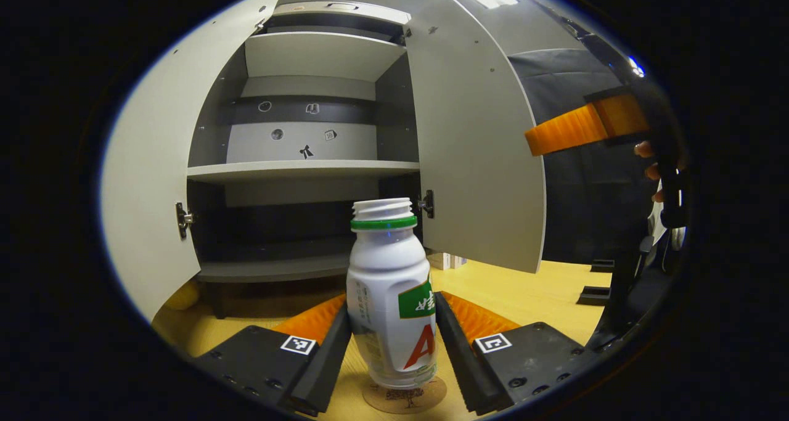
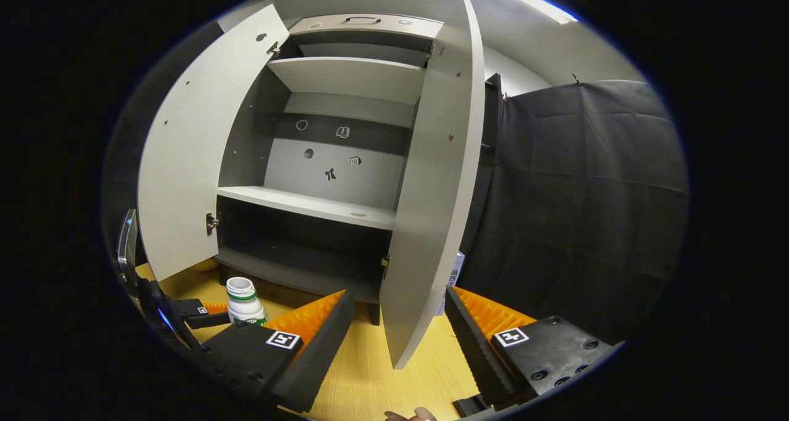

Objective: Grasp the bottle in the cabinet with the left hand and place it on the coaster, then close the right door with the right hand and the left door with the left hand.

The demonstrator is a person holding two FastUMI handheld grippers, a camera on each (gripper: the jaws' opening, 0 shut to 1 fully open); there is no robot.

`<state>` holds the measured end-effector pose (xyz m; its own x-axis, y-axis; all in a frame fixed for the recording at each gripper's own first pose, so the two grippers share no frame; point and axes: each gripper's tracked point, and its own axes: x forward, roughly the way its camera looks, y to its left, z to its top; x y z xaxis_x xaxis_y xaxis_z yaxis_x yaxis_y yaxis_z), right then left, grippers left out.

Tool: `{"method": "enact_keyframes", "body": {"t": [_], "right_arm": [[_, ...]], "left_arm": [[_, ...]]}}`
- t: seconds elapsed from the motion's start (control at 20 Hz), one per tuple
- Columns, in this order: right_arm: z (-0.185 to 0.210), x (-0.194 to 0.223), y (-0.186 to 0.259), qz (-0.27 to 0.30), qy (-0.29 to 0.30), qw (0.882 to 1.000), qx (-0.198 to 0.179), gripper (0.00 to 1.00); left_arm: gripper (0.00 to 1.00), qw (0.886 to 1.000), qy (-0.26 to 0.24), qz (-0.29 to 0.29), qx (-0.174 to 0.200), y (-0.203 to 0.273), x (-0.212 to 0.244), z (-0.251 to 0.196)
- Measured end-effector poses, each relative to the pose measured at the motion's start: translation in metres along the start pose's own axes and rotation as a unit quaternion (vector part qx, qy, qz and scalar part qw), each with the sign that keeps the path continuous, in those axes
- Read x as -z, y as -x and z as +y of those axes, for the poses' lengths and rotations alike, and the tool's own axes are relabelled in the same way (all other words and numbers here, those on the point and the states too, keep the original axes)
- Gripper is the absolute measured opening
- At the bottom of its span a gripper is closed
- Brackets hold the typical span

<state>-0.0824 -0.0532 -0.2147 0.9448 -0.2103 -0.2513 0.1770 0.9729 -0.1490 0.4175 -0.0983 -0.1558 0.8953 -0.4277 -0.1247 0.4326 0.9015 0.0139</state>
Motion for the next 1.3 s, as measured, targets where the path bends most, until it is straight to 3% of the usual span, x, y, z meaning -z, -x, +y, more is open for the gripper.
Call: {"method": "enact_keyframes", "body": {"t": [0.4,0.55,0.65,0.75,1.05,1.3], "right_arm": [[0.004,0.026,-0.008,0.022,0.006,1.0,-0.014,0.98],[0.006,0.029,-0.008,0.026,0.01,0.999,-0.022,0.98],[0.006,0.029,-0.008,0.026,0.009,0.999,-0.023,0.98],[0.006,0.028,-0.007,0.025,0.004,0.999,-0.025,0.98],[0.003,0.022,-0.003,0.027,0.007,0.999,-0.024,0.98],[-0.015,-0.028,0.008,0.003,-0.008,1.0,-0.014,0.98]], "left_arm": [[0.79,1.0,-0.003,0.022,-0.013,0.008,0.047,-0.006],[0.81,1.0,-0.012,0.003,-0.013,0.015,0.052,-0.011],[0.82,0.999,-0.018,0.027,-0.007,0.016,0.071,-0.016],[0.94,0.999,-0.012,0.03,-0.009,0.018,0.069,-0.013],[0.96,1.0,0.007,-0.002,-0.023,0.016,0.037,-0.009],[0.96,0.998,0.006,-0.051,-0.028,0.026,-0.055,-0.003]]}}
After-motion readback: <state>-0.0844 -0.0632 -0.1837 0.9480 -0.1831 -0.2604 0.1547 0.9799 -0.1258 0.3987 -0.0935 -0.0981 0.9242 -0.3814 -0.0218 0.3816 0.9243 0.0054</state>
